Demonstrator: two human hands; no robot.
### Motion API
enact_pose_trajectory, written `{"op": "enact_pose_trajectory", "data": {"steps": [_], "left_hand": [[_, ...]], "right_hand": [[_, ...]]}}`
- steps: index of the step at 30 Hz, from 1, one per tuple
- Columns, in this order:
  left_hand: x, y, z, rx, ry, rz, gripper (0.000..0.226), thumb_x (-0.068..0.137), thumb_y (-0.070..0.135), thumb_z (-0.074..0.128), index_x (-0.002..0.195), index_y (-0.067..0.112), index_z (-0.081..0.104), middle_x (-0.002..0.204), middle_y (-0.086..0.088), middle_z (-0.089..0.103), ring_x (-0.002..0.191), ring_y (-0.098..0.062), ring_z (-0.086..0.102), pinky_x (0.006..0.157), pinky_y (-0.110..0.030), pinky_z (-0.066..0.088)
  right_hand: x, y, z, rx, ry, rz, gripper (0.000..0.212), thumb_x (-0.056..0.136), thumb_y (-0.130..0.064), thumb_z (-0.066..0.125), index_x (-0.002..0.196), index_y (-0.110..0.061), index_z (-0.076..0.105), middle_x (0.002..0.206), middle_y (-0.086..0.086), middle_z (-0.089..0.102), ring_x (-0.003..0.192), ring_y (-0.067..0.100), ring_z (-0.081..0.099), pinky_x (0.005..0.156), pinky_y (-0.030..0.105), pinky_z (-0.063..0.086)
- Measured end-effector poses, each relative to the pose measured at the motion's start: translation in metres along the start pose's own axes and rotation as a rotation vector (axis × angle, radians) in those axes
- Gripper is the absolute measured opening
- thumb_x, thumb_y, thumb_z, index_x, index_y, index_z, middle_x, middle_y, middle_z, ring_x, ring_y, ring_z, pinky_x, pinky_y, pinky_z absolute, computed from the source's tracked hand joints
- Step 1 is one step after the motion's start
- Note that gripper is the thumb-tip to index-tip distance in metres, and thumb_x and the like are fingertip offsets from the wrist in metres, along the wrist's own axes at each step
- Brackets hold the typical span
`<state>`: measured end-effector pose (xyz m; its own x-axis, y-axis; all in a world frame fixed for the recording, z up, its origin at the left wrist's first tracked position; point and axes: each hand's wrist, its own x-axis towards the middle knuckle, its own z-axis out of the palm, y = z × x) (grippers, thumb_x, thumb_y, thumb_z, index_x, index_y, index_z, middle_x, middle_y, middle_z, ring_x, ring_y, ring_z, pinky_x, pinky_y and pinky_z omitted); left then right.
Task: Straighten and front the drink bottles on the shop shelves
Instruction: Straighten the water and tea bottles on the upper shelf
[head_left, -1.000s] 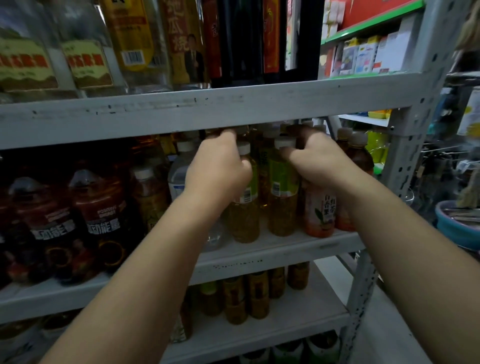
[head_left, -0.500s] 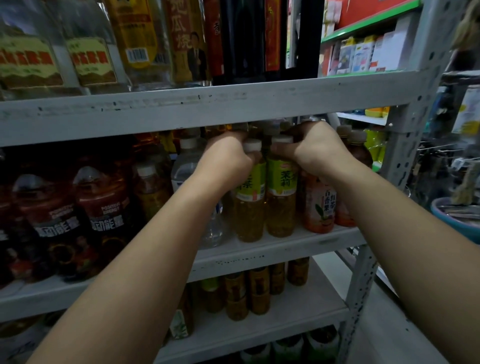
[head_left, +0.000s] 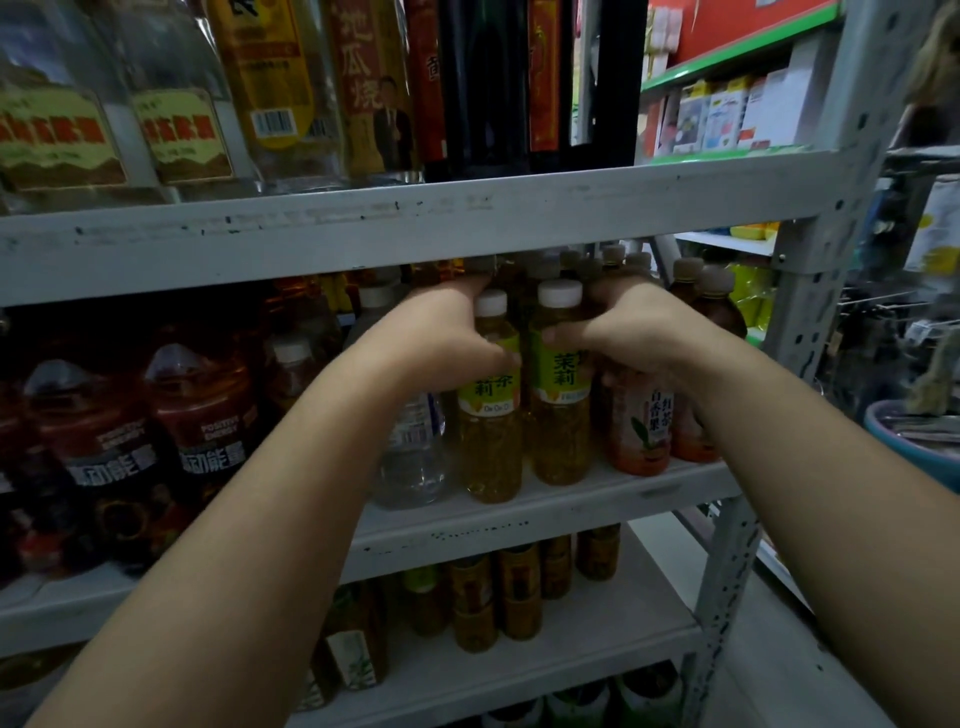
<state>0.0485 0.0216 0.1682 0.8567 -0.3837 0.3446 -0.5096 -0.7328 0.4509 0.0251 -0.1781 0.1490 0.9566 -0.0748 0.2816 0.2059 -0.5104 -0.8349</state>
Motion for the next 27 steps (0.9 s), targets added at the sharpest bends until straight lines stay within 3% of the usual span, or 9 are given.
{"op": "enact_pose_trajectory", "data": {"steps": [4,11,15,22,27], "left_hand": [[-0.004,-0.001,0.004,-0.003,0.042,0.034,0.073,0.075,0.025,0.078,0.138,0.038,0.043,0.123,0.004,0.059,0.106,-0.018,0.059,0.077,-0.030,0.054],[-0.008,-0.002,0.015,-0.101,0.177,0.012,0.058,0.076,0.023,0.077,0.128,0.036,0.054,0.115,0.002,0.065,0.102,-0.019,0.062,0.083,-0.036,0.056],[-0.009,-0.002,0.022,-0.131,0.237,0.021,0.059,0.076,0.022,0.077,0.129,0.036,0.054,0.118,0.003,0.065,0.106,-0.017,0.061,0.082,-0.028,0.052],[-0.008,-0.002,0.023,-0.151,0.273,0.023,0.057,0.074,0.024,0.078,0.125,0.037,0.058,0.116,0.006,0.066,0.104,-0.014,0.062,0.074,-0.019,0.046],[-0.009,-0.002,0.022,-0.149,0.278,0.019,0.059,0.072,0.024,0.079,0.125,0.036,0.058,0.114,0.007,0.067,0.103,-0.012,0.062,0.077,-0.019,0.047]], "right_hand": [[-0.001,0.002,0.003,0.049,0.008,-0.029,0.020,0.077,-0.025,0.077,0.094,-0.026,0.066,0.076,-0.015,0.071,0.052,0.009,0.065,0.039,0.020,0.044],[0.001,0.012,0.002,0.079,0.067,-0.056,0.019,0.074,-0.028,0.080,0.088,-0.023,0.069,0.073,-0.009,0.072,0.047,0.007,0.062,0.038,0.019,0.042],[0.004,0.014,-0.001,0.085,0.085,-0.040,0.017,0.073,-0.027,0.081,0.083,-0.019,0.070,0.063,-0.006,0.070,0.043,0.006,0.059,0.038,0.017,0.041],[0.007,0.013,-0.005,0.074,0.064,-0.051,0.017,0.072,-0.024,0.081,0.082,-0.015,0.071,0.065,0.000,0.071,0.047,0.009,0.060,0.040,0.020,0.043],[0.005,0.010,-0.006,0.056,0.048,-0.051,0.018,0.072,-0.024,0.082,0.083,-0.016,0.071,0.063,-0.002,0.070,0.046,0.009,0.060,0.039,0.019,0.044]]}}
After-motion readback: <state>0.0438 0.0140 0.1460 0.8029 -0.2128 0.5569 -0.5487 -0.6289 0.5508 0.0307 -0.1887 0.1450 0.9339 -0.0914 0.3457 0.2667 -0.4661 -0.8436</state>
